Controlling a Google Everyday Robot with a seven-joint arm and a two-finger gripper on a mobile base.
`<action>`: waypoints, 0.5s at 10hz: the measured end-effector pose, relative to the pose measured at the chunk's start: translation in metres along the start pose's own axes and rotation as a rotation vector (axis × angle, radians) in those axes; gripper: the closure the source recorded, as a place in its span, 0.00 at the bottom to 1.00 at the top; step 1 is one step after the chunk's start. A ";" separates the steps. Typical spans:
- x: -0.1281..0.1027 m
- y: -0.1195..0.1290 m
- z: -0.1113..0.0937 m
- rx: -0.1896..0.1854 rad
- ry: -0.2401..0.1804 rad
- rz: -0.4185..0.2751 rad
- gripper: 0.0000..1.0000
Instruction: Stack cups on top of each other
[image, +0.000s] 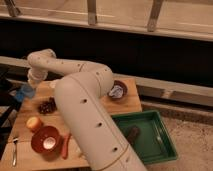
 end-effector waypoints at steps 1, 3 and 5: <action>-0.011 0.001 -0.025 0.023 -0.014 -0.017 1.00; -0.024 -0.002 -0.073 0.061 -0.057 -0.024 1.00; -0.008 -0.029 -0.115 0.087 -0.100 0.015 1.00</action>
